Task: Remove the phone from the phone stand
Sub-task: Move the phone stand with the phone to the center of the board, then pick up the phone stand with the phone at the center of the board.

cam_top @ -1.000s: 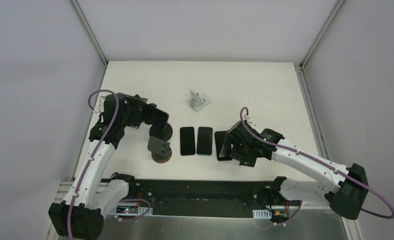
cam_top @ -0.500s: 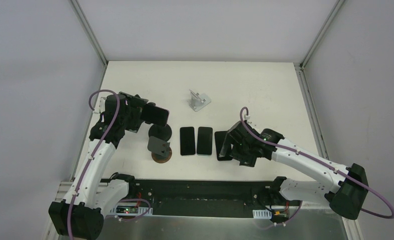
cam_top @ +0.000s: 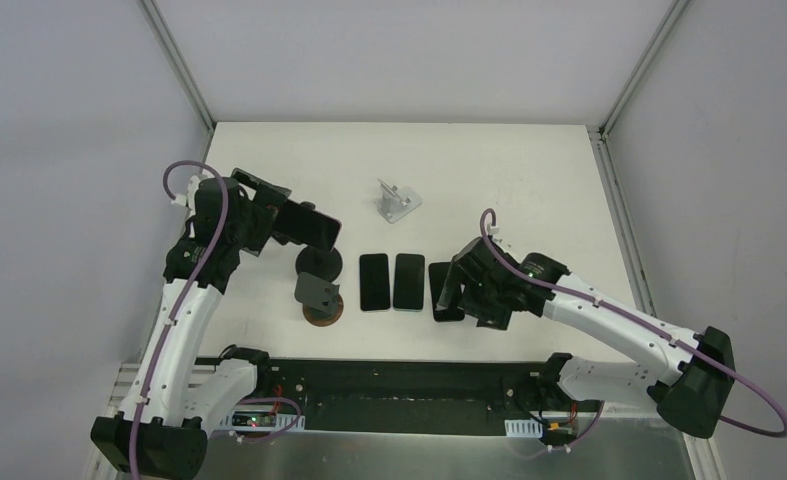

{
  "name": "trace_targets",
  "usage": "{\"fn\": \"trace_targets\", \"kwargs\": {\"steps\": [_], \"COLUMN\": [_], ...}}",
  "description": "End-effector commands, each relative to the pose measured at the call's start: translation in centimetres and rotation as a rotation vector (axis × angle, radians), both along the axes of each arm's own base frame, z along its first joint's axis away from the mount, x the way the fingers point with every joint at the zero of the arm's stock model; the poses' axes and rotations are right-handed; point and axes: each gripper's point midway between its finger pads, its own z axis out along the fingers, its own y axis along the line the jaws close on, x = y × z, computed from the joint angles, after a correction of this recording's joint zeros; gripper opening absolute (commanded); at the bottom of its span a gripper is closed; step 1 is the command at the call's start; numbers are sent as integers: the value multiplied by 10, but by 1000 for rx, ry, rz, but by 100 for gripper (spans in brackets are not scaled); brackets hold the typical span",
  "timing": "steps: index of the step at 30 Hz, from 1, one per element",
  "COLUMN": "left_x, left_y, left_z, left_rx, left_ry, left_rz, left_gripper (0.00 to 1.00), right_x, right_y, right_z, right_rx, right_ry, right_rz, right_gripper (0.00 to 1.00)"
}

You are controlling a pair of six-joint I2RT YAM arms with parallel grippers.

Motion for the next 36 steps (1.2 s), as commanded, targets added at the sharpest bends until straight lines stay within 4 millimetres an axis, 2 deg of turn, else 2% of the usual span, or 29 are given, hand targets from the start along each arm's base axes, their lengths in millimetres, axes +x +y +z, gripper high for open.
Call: {"fn": "trace_targets", "kwargs": {"steps": [1,5,11,16,19,23,30,31,36], "left_x": [-2,-8,-27,-44,-53,-71,-103,-108,-130], "left_y": [9,8,23,26,31,36,41,46,54], "left_z": [63,70,56,42,27,-8,-59,-64,-90], "left_rx": [118,188,274,280,279,303,309,321,326], "left_ry": [-169,-171,-134,-128,-108,-25,102,121,224], "left_rz": [-36,-94,-103,-153,-165,-182,-172,-150,-117], "left_gripper": [99,99,99,99,99,99,99,99,99], "right_x": [12,17,20,33,43,56,76,81,101], "right_y": [8,10,18,33,50,76,139,150,195], "right_z": [33,42,54,84,107,142,177,189,197], "right_rx": [34,37,63,117,151,143,34,28,-72], "right_ry": [-71,-103,-133,-260,-380,-518,-611,-637,-687], "right_rz": [14,30,83,200,338,522,832,858,976], "right_gripper": [98,98,99,99,99,99,99,99,99]}}
